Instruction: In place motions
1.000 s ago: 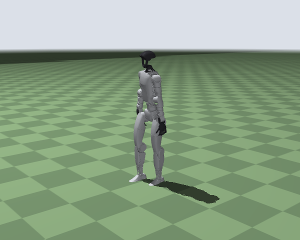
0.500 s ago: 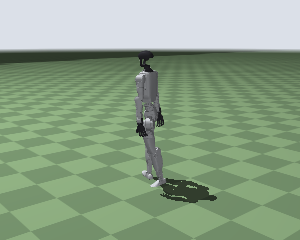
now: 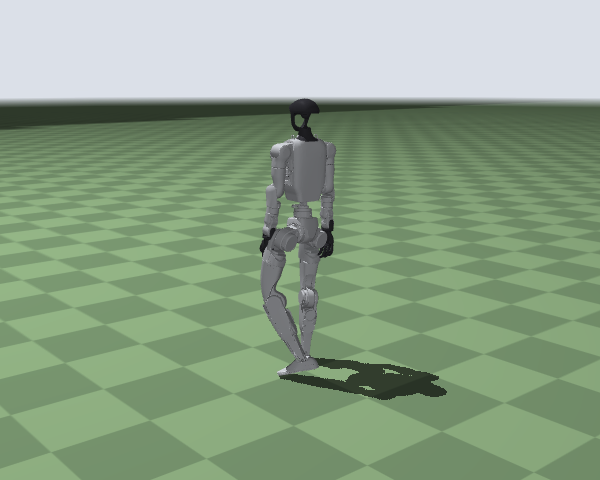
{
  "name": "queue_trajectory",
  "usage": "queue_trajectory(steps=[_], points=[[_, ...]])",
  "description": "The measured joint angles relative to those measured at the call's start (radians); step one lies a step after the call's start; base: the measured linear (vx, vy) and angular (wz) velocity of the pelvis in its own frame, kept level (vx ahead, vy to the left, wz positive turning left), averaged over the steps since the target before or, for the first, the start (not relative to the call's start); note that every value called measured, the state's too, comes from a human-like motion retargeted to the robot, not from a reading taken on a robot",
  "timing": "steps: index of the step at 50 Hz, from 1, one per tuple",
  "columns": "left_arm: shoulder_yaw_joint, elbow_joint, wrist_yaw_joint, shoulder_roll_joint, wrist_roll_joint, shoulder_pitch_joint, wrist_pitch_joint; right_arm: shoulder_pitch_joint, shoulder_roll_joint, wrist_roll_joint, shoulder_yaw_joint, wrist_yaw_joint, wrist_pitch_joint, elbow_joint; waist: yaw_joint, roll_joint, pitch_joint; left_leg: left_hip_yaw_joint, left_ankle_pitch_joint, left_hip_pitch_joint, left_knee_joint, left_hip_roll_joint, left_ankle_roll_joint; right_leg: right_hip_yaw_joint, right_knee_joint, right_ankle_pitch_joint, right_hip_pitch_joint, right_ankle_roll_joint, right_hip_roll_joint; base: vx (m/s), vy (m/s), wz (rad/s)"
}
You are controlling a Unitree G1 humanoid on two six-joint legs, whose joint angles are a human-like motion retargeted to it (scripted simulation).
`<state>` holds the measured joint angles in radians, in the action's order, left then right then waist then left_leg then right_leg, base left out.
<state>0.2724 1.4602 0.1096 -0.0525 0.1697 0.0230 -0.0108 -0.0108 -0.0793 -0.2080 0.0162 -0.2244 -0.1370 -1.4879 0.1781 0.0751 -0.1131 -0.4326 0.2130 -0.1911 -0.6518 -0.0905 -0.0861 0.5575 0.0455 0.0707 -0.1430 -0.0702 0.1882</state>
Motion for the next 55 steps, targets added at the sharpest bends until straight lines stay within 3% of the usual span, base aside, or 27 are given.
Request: queue_trajectory(steps=[3,5,7,10,12,15,20,24,28,30,32,35,36,38,40,42,46,50,55], points=[[-0.005,0.021,-0.025,0.013,0.004,-0.008,0.009,0.006,0.008,-0.024,-0.021,-0.019,0.008,0.046,-0.009,-0.03,0.007,0.063,0.043,-0.004,0.156,0.05,0.031,-0.027,-0.004,-0.004,0.01,0.009,-0.036,-0.1,0.1,-0.93],[-0.009,0.043,-0.037,0.017,0.007,-0.02,0.008,0.005,0.015,-0.037,-0.033,-0.022,0.015,0.067,-0.006,-0.063,0.008,0.074,0.032,0.011,0.303,0.059,0.072,-0.033,-0.007,-0.001,0.02,0.012,-0.08,0.01,0.01,-0.88],[-0.009,0.071,-0.037,0.02,0.011,-0.028,0.002,0.01,0.019,-0.041,-0.043,-0.022,0.017,0.074,-0.007,-0.089,0.02,0.016,-0.019,0.042,0.424,0.051,0.071,-0.057,-0.013,0.0,0.044,0.012,-0.121,0.12,-0.04,-0.9],[-0.019,0.104,-0.023,0.02,0.025,-0.042,-0.012,0.017,0.023,-0.045,-0.043,-0.021,0.017,0.061,0.074,-0.136,0.004,-0.013,-0.028,0.085,0.458,0.027,0.076,-0.03,-0.015,0.011,0.054,0.017,-0.155,0.12,-0.08,0.2],[-0.016,0.111,-0.032,0.021,0.041,-0.039,-0.014,0.019,0.026,-0.036,-0.039,-0.004,0.016,0.046,0.103,-0.139,0.003,0.07,-0.045,0.063,0.456,0.058,0.072,-0.038,-0.014,0.011,0.056,0.021,-0.15,0.06,-0.1,-0.04],[-0.012,0.092,-0.046,0.018,0.064,-0.042,-0.025,0.018,0.019,0.0,-0.039,0.031,0.024,-0.002,0.099,-0.129,0.002,-0.008,-0.042,0.085,0.449,0.031,0.09,-0.064,-0.008,0.008,0.064,0.024,-0.14,0.15,-0.1,-0.76],[0.002,0.063,-0.001,0.003,0.102,-0.048,-0.044,0.0,-0.004,-0.016,-0.032,0.048,0.006,-0.078,-0.143,-0.1,-0.061,-0.247,-0.012,0.131,0.5,0.029,0.103,-0.288,0.027,0.034,0.024,0.026,-0.169,0.19,-0.12,-2.04],[0.003,0.051,0.044,-0.002,0.086,-0.029,-0.069,-0.007,-0.008,0.009,0.003,0.075,-0.001,-0.111,0.062,-0.142,-0.066,-0.001,-0.04,0.064,0.503,0.056,0.088,-0.075,0.058,0.033,0.012,0.041,-0.121,0.1,-0.17,2.53],[0.033,0.027,0.092,-0.017,0.095,0.0,-0.091,-0.007,0.0,0.028,0.0,0.078,0.003,-0.112,0.086,-0.171,-0.066,0.065,-0.06,0.006,0.502,0.042,0.086,-0.108,0.162,0.065,-0.041,0.062,-0.109,-0.03,-0.27,0.83],[0.023,0.01,0.11,-0.025,0.101,0.015,-0.094,-0.011,0.004,0.049,0.002,0.07,0.008,-0.111,0.11,-0.183,-0.045,0.136,-0.075,-0.014,0.497,0.04,0.082,-0.176,0.195,0.053,-0.063,0.044,-0.113,-0.04,-0.33,1.69],[0.003,-0.006,0.121,-0.035,0.109,0.031,-0.094,-0.009,0.008,0.066,0.006,0.055,0.009,-0.117,0.121,-0.186,-0.027,0.209,-0.091,-0.034,0.492,0.051,0.075,-0.365,0.215,0.039,-0.097,0.045,-0.143,-0.05,-0.29,1.57],[-0.02,-0.026,0.111,-0.044,0.126,0.049,-0.091,-0.012,0.01,0.076,0.004,0.036,0.003,-0.123,0.077,-0.163,-0.014,0.268,-0.112,-0.049,0.496,0.083,0.061,-0.679,0.191,0.013,-0.103,0.08,-0.202,-0.05,-0.23,1.45],[-0.03,-0.032,0.109,-0.045,0.13,0.056,-0.09,-0.013,0.01,0.078,0.008,0.031,0.002,-0.124,0.092,-0.162,-0.007,0.329,-0.129,-0.062,0.495,0.103,0.058,-0.687,0.182,0.011,-0.094,0.098,-0.204,-0.06,-0.19,2.79],[-0.048,-0.043,0.11,-0.046,0.136,0.07,-0.086,-0.012,0.007,0.086,0.015,0.021,0.001,-0.121,0.121,-0.164,0.012,0.457,-0.171,-0.085,0.498,0.138,0.057,-0.563,0.172,0.022,-0.079,0.084,-0.182,-0.08,-0.24,3.47],[-0.062,-0.053,0.121,-0.042,0.139,0.081,-0.084,-0.007,-0.002,0.091,0.021,0.014,-0.006,-0.115,0.159,-0.165,0.041,0.58,-0.206,-0.094,0.507,0.18,0.052,-0.284,0.165,0.02,-0.061,0.051,-0.123,-0.14,-0.24,3.88],[-0.072,-0.059,0.128,-0.031,0.135,0.082,-0.081,0.002,-0.021,0.061,0.021,0.007,-0.017,-0.107,0.173,-0.174,0.064,0.673,-0.21,-0.102,0.511,0.211,0.047,-0.174,0.176,0.028,-0.055,0.059,-0.108,-0.15,-0.21,3.25],[-0.066,-0.026,0.104,-0.022,0.11,0.051,-0.07,0.013,-0.076,-0.048,-0.015,0.0,-0.019,-0.089,-0.023,-0.113,0.04,0.471,-0.129,-0.138,0.53,0.193,0.027,-0.166,0.15,0.05,-0.027,0.091,-0.055,-0.03,-0.24,0.45],[-0.02,0.056,0.011,-0.027,0.061,0.006,-0.065,0.017,-0.111,-0.133,-0.006,0.046,-0.033,-0.059,-0.006,-0.112,0.022,0.167,-0.032,-0.152,0.544,0.114,0.028,-0.013,0.111,0.053,0.001,0.101,-0.034,0.11,-0.25,2.39],[0.047,0.148,-0.046,-0.05,0.023,-0.037,-0.084,0.01,-0.129,-0.06,0.046,0.082,-0.013,-0.051,0.062,-0.112,0.001,-0.36,0.003,-0.083,0.523,0.0,0.077,0.211,0.06,0.061,0.058,0.124,-0.016,0.21,-0.29,2.69]])
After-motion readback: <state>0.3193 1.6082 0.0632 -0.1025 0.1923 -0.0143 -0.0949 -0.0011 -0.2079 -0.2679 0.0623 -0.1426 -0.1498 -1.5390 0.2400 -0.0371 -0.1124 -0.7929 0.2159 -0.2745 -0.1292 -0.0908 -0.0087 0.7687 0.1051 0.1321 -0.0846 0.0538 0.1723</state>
